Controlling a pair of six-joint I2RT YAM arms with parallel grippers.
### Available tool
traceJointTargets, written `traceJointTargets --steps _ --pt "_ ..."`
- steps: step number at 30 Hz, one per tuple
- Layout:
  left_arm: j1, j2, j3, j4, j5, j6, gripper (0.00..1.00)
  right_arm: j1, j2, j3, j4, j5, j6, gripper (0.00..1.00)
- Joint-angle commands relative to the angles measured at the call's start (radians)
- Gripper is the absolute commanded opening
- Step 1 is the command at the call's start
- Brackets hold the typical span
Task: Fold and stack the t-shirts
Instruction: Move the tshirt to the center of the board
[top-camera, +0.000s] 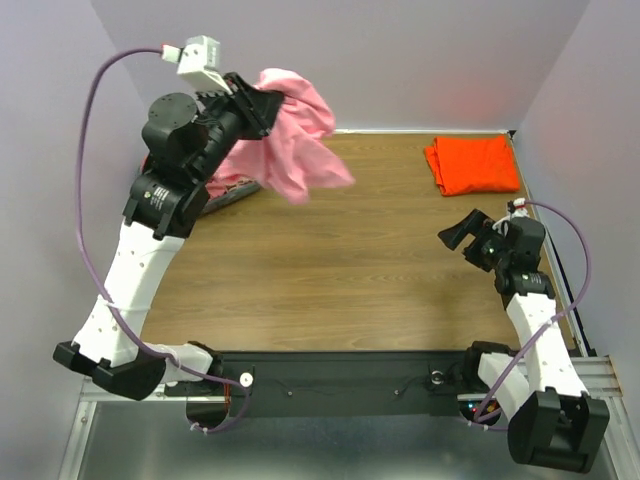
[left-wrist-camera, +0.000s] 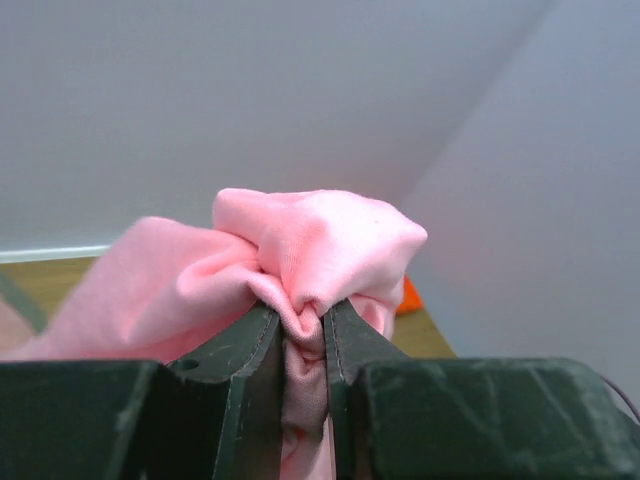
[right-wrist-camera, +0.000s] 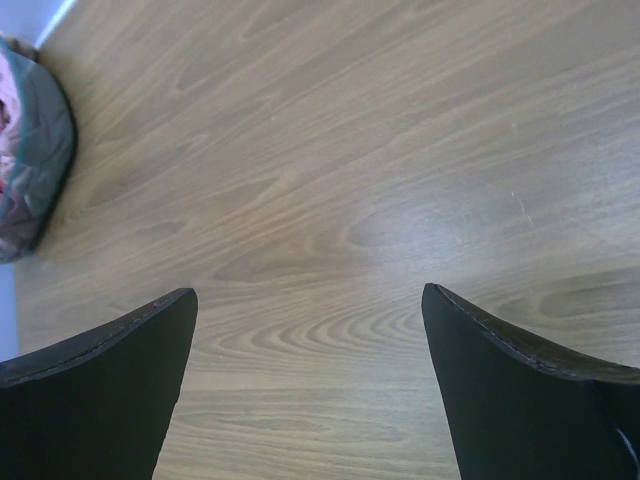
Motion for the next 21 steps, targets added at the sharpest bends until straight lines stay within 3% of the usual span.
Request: traceJointTargets --steps 1,3,4,5,6,7,9,10,13,16,21 --pt "-0.083 0.010 -0.042 0.148 0.119 0.029 0.15 -0.003 -0.079 0.023 0.045 0.008 -0.005 1.00" --pt "-0.114 -0.002 -0.120 0.146 0.134 0.020 0.15 -0.003 -0.111 0.038 0.011 0.061 -0.008 1.00" --pt "-0.117 -0.016 -0.162 0.154 0.073 0.012 0.19 -0.003 -0.119 0.051 -0.009 0.093 -0.014 1.00" --pt "-0.117 -0.046 -0.258 0.152 0.008 0.009 0.36 -0.003 -0.124 0.061 -0.054 0.132 -0.016 1.00" --pt "-0.117 -0.062 -0.303 0.136 -0.082 -0.006 0.45 -0.003 -0.122 0.071 -0.078 0.225 -0.017 1.00" --pt "-0.115 -0.082 -0.382 0.081 -0.270 -0.017 0.70 -0.003 -0.119 0.094 -0.127 0.277 -0.010 1.00" --pt "-0.109 -0.096 -0.446 0.002 -0.438 -0.066 0.93 -0.003 -0.115 0.108 -0.164 0.406 -0.001 1.00" --pt "-0.102 -0.106 -0.507 -0.062 -0.554 -0.111 0.99 -0.003 -0.111 0.106 -0.185 0.452 0.016 1.00" --pt "-0.078 -0.136 -0.607 -0.133 -0.630 -0.188 0.98 -0.003 -0.105 0.092 -0.199 0.462 0.038 1.00" --pt "-0.060 -0.180 -0.688 -0.104 -0.585 -0.202 0.99 -0.003 -0.095 0.085 -0.196 0.373 0.039 1.00" --pt "-0.062 -0.290 -0.913 -0.003 -0.315 -0.268 0.99 -0.003 -0.013 0.066 -0.149 0.157 -0.002 1.00"
